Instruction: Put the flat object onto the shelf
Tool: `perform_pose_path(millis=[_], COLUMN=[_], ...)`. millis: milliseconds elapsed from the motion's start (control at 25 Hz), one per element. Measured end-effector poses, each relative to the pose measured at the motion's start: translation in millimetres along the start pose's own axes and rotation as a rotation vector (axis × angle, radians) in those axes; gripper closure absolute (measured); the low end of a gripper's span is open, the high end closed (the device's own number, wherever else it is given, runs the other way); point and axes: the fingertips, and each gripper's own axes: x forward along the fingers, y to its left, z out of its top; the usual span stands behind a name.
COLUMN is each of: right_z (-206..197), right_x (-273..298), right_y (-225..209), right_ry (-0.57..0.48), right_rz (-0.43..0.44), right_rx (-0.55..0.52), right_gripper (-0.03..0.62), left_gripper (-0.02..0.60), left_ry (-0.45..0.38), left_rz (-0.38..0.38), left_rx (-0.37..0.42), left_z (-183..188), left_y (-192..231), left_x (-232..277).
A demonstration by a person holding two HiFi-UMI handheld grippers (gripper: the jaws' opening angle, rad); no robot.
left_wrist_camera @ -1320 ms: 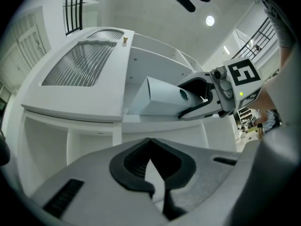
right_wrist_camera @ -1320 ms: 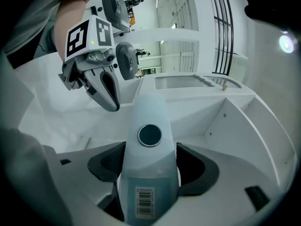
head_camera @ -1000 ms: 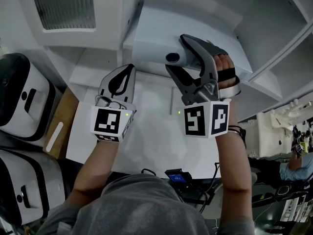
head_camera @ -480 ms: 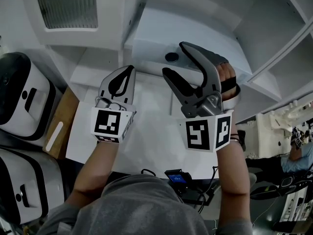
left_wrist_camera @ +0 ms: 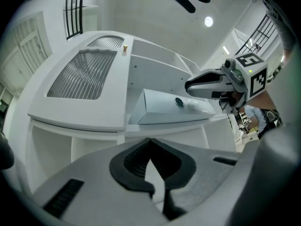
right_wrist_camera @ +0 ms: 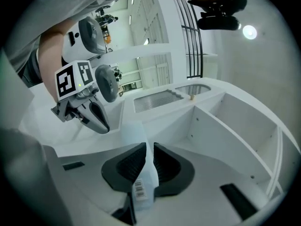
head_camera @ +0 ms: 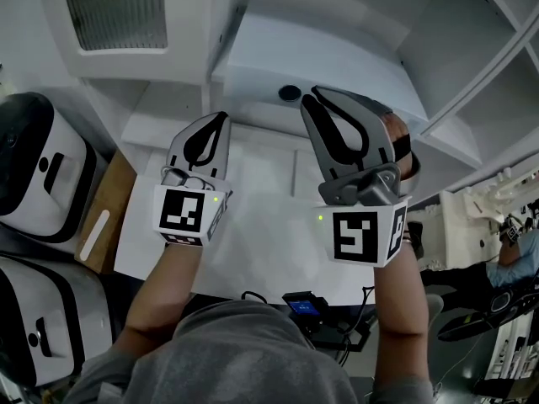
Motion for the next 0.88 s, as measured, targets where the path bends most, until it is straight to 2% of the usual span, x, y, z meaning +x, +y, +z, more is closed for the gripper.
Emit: perform_pose_path(millis=[120, 400, 680, 880], right_z=[-2, -4, -7, -6], right_x=[-6, -32, -63, -91], right_y=[-9, -23, -34, -42], right_ry=[-0.006, -0.066, -0.122, -0.159], right_rz=[-0.021, -0.098, -0.139, -0.150], right_rx=[0.070, 0.337, 0.524, 0.606], right_gripper=[0.551, 0.565, 0.566, 0.566], left_gripper=[0.575, 0.575, 0.575, 0.575], left_ry=[-0.003, -0.013, -0.002, -0.009], left_rz=[-0.003, 0.000, 0.001, 0.009], left_rx=[0.003, 0.016, 0.022, 0.024], left_z=[5, 15, 18, 25], left_y=[-3, -5, -12, -17], left_x=[-2, -11, -25, -38])
